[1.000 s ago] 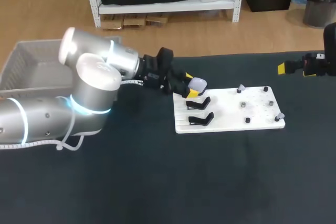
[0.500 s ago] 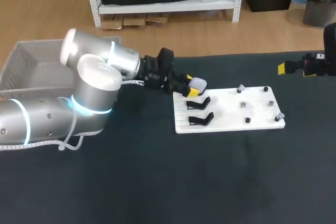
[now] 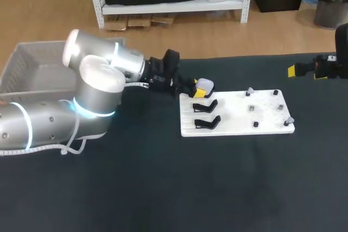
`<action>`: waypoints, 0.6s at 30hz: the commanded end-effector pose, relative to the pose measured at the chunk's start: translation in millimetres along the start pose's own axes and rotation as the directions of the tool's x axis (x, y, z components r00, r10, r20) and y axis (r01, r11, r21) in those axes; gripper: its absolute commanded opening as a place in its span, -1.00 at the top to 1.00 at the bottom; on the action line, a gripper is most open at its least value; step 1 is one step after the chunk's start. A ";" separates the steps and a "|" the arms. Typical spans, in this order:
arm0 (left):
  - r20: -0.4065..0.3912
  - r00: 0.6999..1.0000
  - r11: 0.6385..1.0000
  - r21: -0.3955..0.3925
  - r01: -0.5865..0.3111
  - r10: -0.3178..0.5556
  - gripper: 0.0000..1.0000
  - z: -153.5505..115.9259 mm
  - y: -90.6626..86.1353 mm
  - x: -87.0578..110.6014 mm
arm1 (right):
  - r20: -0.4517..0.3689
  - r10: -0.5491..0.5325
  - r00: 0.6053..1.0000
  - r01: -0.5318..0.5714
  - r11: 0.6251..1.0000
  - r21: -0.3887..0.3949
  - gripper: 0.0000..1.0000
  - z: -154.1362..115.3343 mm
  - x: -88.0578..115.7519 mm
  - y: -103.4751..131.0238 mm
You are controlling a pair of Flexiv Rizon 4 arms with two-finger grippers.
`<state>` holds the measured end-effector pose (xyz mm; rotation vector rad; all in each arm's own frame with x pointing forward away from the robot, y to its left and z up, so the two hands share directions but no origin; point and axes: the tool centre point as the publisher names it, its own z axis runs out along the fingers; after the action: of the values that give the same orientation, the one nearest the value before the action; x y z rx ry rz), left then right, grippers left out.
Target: Pick up each earbud case from the left stands, insert the matching earbuds, close the lid, and place the case in the box.
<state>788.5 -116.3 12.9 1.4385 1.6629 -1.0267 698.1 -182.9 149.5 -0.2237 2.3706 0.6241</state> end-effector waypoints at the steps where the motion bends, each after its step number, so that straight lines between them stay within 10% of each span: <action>1: 0.005 1.000 1.000 0.016 -0.001 0.001 1.00 1.2 0.6 0.5 | -0.001 -0.001 1.000 0.001 1.000 -0.003 -1.00 0.4 -0.3 -0.8; 18: 0.012 0.995 0.994 -0.050 -0.099 0.100 1.00 -22.8 -15.8 -32.3 | -0.001 -0.001 1.000 0.001 1.000 -0.003 -1.00 0.4 -0.3 -0.8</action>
<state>792.3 -114.2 43.6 1.4797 1.5731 -0.9729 698.1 -182.9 149.5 -0.2237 2.3706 0.6241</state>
